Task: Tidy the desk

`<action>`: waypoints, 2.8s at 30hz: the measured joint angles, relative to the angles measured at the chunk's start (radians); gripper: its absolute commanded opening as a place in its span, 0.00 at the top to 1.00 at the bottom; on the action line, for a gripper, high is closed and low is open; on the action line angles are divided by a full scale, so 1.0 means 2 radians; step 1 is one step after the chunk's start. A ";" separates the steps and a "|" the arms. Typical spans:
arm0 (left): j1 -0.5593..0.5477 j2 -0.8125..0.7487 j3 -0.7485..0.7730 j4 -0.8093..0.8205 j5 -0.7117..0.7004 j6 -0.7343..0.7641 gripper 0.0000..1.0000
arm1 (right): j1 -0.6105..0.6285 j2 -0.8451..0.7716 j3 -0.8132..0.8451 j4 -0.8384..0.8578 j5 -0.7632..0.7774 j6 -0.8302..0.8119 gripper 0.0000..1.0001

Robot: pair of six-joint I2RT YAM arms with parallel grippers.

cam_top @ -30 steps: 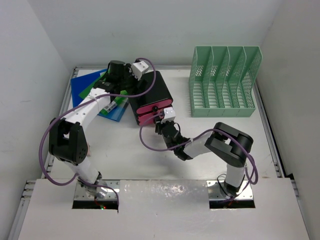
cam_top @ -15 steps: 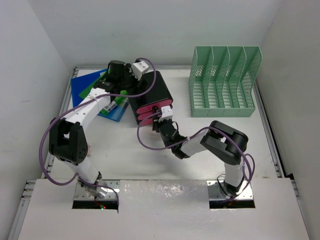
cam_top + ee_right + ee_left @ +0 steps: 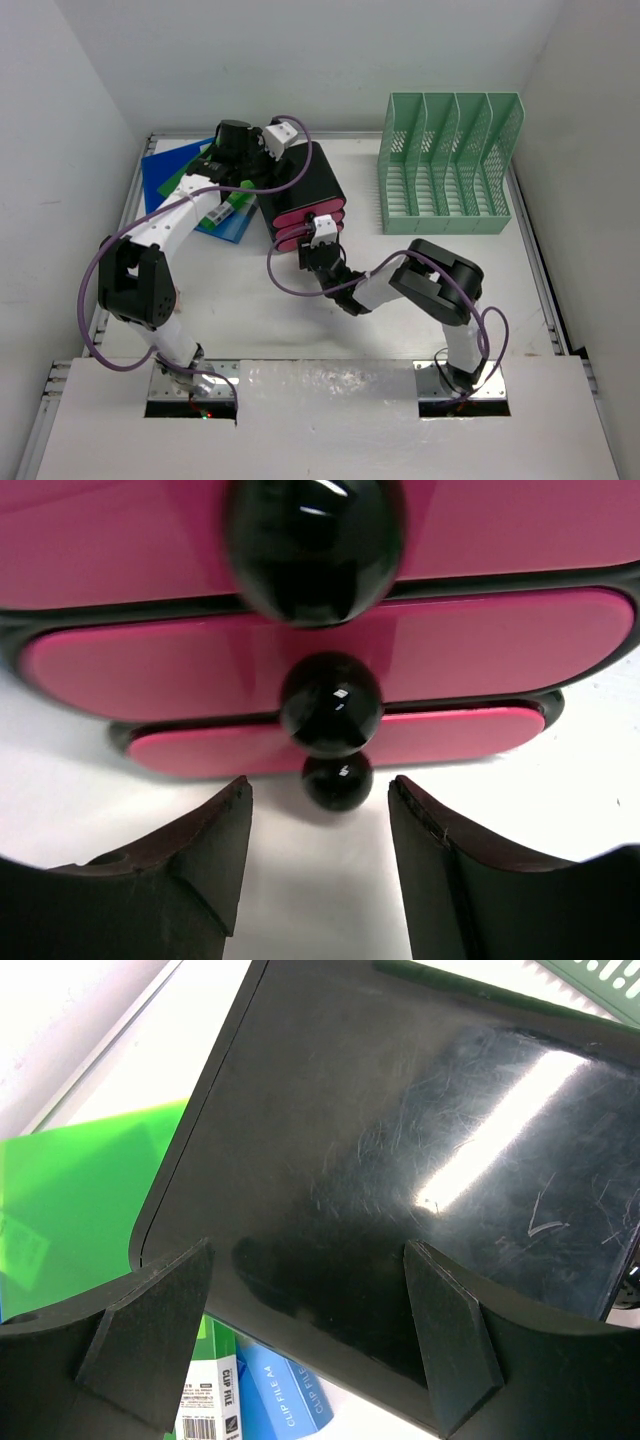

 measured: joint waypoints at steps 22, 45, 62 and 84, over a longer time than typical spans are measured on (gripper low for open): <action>0.000 0.002 0.007 -0.013 0.001 0.002 0.25 | -0.025 0.034 0.020 -0.002 -0.035 -0.006 1.00; 0.001 -0.008 0.033 -0.090 0.014 -0.010 0.10 | 0.082 -0.142 -0.133 -0.166 -0.023 0.023 0.24; 0.146 -0.151 0.088 -0.278 -0.063 -0.017 0.04 | 0.096 -0.360 -0.246 -0.261 -0.091 -0.022 0.01; 0.372 -0.146 -0.235 -0.345 -0.049 0.088 0.06 | -0.005 -0.497 -0.260 -0.400 -0.101 -0.006 0.01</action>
